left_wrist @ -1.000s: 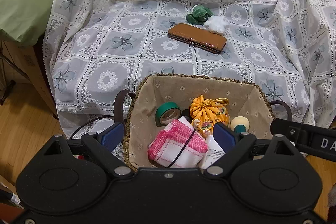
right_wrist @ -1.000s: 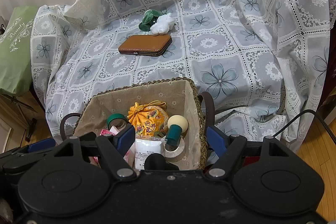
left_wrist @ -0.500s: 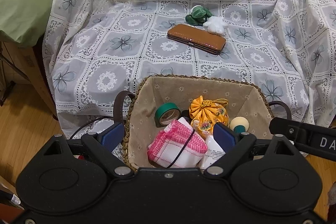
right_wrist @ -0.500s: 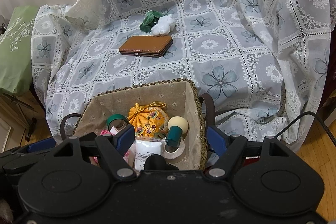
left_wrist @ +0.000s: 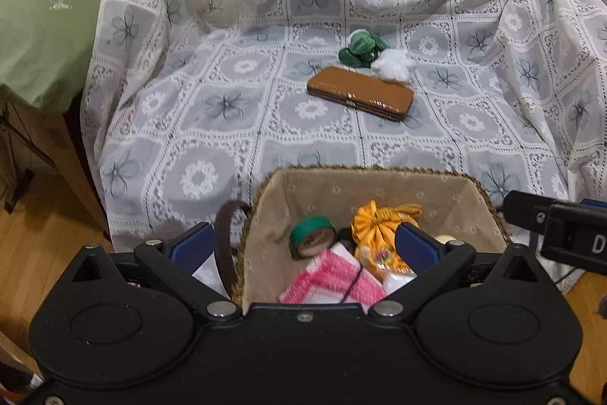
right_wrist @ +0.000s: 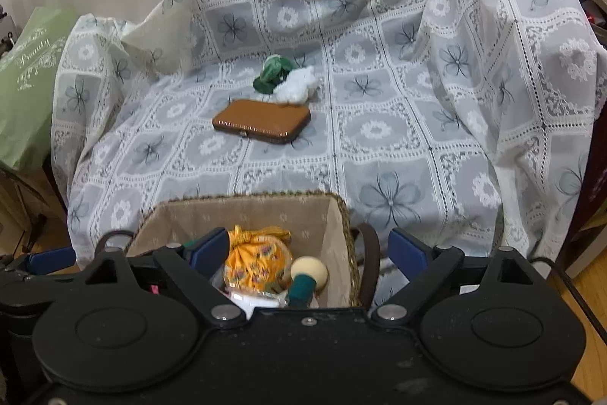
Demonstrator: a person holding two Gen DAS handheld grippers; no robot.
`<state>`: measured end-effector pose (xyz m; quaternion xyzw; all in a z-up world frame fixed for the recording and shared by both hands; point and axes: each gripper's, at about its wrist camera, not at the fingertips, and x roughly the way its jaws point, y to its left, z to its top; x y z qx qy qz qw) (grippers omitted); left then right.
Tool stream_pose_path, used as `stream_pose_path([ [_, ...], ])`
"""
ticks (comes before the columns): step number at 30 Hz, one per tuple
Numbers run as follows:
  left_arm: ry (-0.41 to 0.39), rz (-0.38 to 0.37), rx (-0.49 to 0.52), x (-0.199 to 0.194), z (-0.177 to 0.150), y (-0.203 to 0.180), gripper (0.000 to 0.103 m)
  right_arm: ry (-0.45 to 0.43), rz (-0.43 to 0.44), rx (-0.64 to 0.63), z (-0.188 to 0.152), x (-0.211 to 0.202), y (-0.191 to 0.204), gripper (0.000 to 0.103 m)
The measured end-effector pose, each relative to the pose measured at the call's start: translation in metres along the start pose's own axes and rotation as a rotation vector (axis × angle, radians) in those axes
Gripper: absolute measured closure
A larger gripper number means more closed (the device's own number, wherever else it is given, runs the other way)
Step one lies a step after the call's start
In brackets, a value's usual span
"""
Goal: Organize soft objects
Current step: 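Withdraw both open tools from the basket toward the green and white plush toys, then grasp the white fluffy plush with the right tool while the left tool grasps the green plush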
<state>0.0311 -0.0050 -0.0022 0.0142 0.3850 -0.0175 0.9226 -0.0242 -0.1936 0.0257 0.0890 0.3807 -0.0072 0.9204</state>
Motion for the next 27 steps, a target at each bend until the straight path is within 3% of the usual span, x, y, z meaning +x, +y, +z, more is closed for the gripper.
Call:
stream_pose_path([
  [6,-0.022,0.014,0.01,0.008,0.017,0.004,0.004,-0.056,-0.015,-0.018,0.018,0.004,0.005,0.0],
  [13,-0.039,0.03,0.056,0.026,0.041,0.001,0.003,-0.119,-0.024,-0.033,0.042,0.017,0.01,0.0],
  [20,-0.029,0.015,0.075,0.055,0.067,-0.002,0.003,-0.158,-0.095,-0.032,0.066,0.047,0.016,0.0],
  [27,-0.016,0.022,0.065,0.096,0.089,0.003,0.003,-0.107,-0.126,-0.038,0.087,0.095,0.02,0.0],
])
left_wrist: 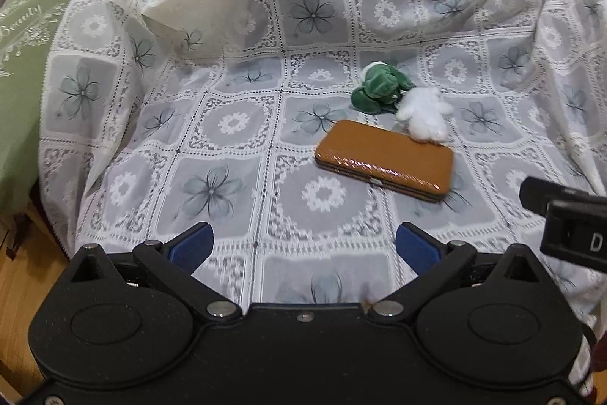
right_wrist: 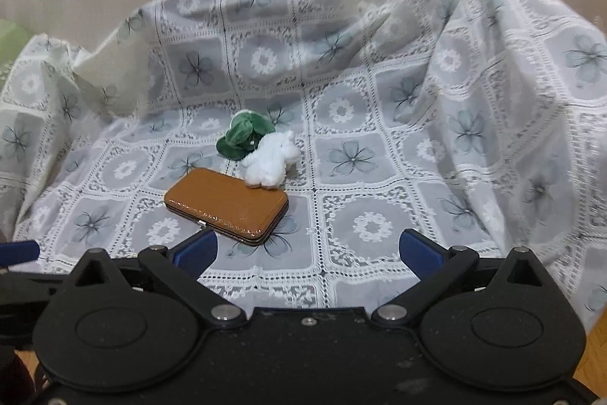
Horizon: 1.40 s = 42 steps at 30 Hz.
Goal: Organize soft objects
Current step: 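Grasp the white fluffy plush with the right tool while the left tool grasps the green plush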
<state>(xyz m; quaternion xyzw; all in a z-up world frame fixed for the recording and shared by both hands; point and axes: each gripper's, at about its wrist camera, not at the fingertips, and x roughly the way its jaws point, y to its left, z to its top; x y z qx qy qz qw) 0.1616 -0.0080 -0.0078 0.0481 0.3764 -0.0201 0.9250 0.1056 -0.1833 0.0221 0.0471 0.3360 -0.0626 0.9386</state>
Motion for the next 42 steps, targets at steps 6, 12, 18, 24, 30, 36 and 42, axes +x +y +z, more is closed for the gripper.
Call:
stream_pose_path([
  [6,0.041,-0.022,-0.042,0.037,0.017,0.01,0.004,0.034,0.014,-0.031,0.016,0.044,0.006,0.001],
  [12,0.055,-0.02,-0.059,0.063,0.029,0.019,0.004,0.017,0.005,-0.082,0.036,0.082,0.017,0.012],
  [18,0.067,-0.038,-0.071,0.084,0.04,0.028,0.004,0.092,0.029,-0.076,0.057,0.135,0.027,0.025],
  [24,0.066,-0.033,-0.065,0.1,0.047,0.033,0.004,0.095,0.032,-0.104,0.071,0.176,0.042,0.027],
  [30,0.071,-0.046,-0.066,0.111,0.051,0.037,0.004,0.127,0.055,-0.118,0.078,0.213,0.054,0.027],
  [36,0.076,-0.047,-0.077,0.119,0.058,0.038,0.004,0.158,0.061,-0.157,0.079,0.244,0.059,0.039],
  [42,0.066,-0.056,-0.068,0.124,0.074,0.029,0.004,0.122,0.108,-0.149,0.073,0.242,0.038,0.046],
])
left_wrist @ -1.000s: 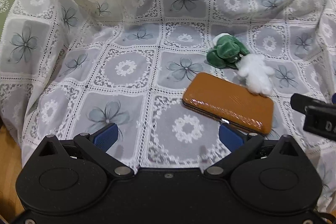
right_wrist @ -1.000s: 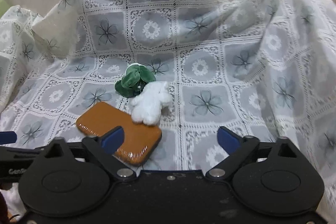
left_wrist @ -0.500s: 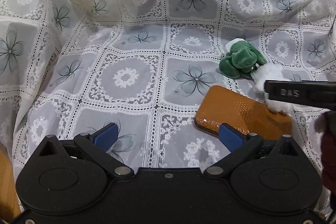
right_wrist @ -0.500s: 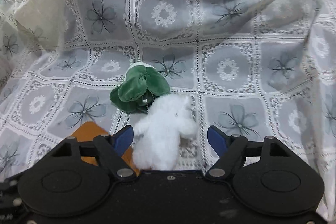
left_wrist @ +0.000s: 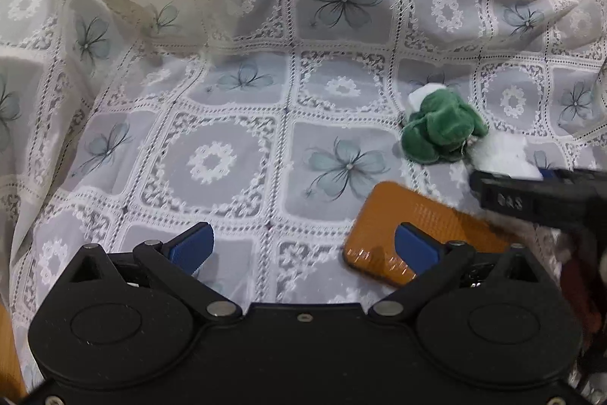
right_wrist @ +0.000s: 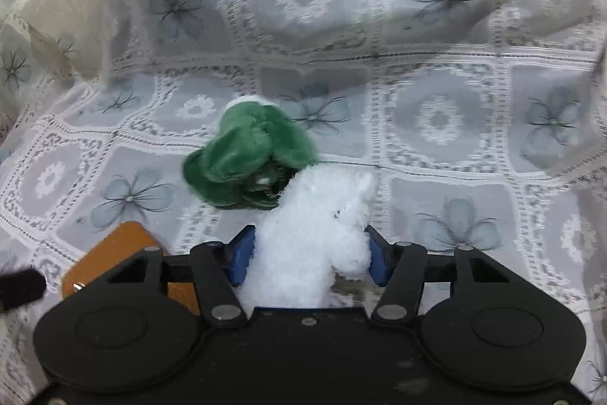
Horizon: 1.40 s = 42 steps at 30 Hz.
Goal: Organize soft objects
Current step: 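Grasp the white fluffy plush with the right tool while the left tool grasps the green plush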
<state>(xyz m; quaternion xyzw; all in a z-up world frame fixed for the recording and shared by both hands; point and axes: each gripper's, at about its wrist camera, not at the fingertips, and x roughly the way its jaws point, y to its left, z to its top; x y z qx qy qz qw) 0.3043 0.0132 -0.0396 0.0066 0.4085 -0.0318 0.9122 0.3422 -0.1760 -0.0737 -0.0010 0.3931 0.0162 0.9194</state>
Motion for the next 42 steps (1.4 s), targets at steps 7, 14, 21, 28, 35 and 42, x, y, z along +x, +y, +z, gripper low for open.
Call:
stream_pose_path([
  [7,-0.022,-0.038,-0.005,0.007,0.028,-0.019,0.004,-0.046,-0.052,0.122,-0.018,-0.008,-0.047,0.046],
  [14,-0.051,-0.09,0.004,0.022,0.06,-0.049,0.004,-0.12,-0.07,0.156,-0.044,-0.007,-0.064,0.046],
  [21,-0.066,-0.124,0.01,0.044,0.087,-0.079,0.004,-0.138,-0.031,0.197,-0.047,-0.004,-0.069,0.044],
  [28,-0.032,-0.109,0.027,0.072,0.101,-0.104,0.004,-0.146,-0.018,0.212,-0.048,-0.005,-0.071,0.043],
  [35,0.01,-0.059,0.072,0.098,0.101,-0.12,0.004,-0.149,-0.016,0.215,-0.048,-0.004,-0.071,0.043],
  [42,0.073,-0.053,0.079,0.118,0.095,-0.123,0.011,-0.15,-0.019,0.213,-0.048,-0.004,-0.07,0.043],
])
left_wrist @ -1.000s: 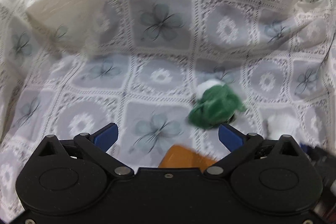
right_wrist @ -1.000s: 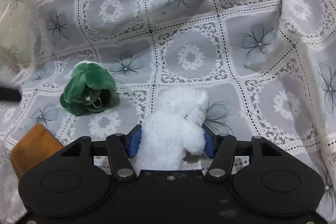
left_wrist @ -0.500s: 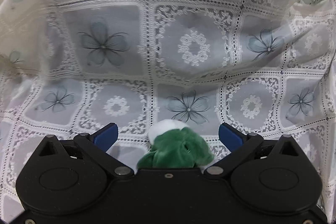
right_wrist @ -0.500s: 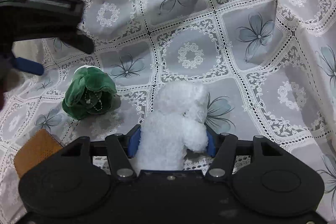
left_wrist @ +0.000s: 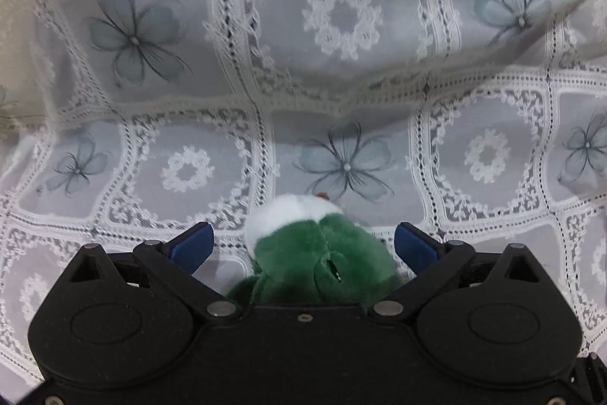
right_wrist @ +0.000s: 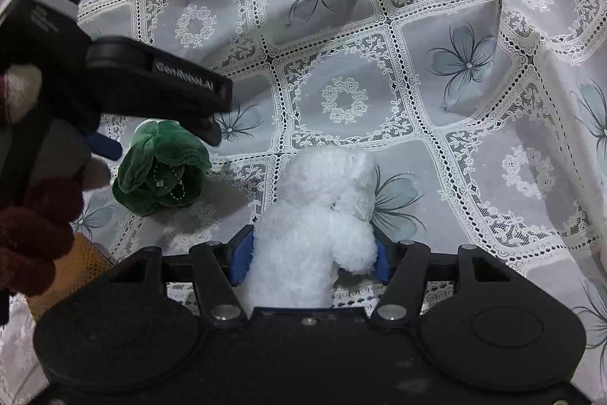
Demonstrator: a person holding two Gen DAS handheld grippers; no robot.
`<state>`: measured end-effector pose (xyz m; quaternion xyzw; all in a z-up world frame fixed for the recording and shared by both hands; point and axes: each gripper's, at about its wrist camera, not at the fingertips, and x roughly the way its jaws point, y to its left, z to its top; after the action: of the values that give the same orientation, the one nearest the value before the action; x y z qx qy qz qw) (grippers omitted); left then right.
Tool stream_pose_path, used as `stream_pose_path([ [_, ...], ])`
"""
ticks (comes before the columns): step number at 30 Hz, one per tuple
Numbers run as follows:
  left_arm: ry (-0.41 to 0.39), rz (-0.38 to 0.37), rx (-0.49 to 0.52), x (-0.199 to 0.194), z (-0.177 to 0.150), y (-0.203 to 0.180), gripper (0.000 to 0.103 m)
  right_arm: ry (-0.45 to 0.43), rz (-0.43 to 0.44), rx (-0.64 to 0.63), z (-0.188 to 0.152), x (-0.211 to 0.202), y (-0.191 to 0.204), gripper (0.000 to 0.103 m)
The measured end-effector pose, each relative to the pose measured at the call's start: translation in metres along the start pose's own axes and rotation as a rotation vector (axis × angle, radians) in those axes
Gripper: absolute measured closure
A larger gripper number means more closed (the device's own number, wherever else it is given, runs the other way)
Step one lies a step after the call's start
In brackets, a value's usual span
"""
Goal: Organize soft objects
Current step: 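Grasp the white fluffy plush with the right tool while the left tool grasps the green plush, then lift and carry the green plush with the left tool while the right tool carries the white plush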
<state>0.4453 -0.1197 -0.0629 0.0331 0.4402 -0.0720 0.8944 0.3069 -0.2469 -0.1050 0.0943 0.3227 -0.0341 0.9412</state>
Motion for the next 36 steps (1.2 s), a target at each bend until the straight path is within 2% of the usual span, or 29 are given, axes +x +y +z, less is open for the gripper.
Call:
stream_pose_path([
  [1,0.007,-0.004,0.007,0.001,-0.001,-0.001,0.015,-0.001,0.001,0.001,0.0,0.0,0.0,0.043],
  [3,0.024,-0.026,0.016,0.004,-0.002,-0.002,0.037,-0.001,0.002,0.003,0.0,0.0,0.0,0.043],
  [6,0.019,-0.035,-0.005,0.004,-0.003,0.001,0.042,-0.002,0.002,0.004,-0.001,0.001,0.001,0.043],
  [10,-0.002,-0.051,-0.042,-0.01,-0.002,0.008,0.043,-0.005,0.004,0.01,-0.001,0.001,0.002,0.043],
  [15,-0.078,-0.036,0.005,-0.053,-0.01,0.01,0.043,-0.005,0.0,0.008,-0.002,0.001,0.003,0.043],
  [19,-0.102,-0.061,0.001,-0.083,-0.022,0.018,0.043,-0.005,-0.001,0.007,-0.002,0.002,0.003,0.043],
  [28,-0.064,-0.078,-0.065,-0.136,-0.075,0.047,0.042,-0.005,-0.001,0.006,-0.003,0.002,0.002,0.042],
  [36,-0.043,-0.046,-0.057,-0.169,-0.124,0.063,0.042,-0.001,-0.009,-0.012,-0.002,0.005,0.005,0.042],
])
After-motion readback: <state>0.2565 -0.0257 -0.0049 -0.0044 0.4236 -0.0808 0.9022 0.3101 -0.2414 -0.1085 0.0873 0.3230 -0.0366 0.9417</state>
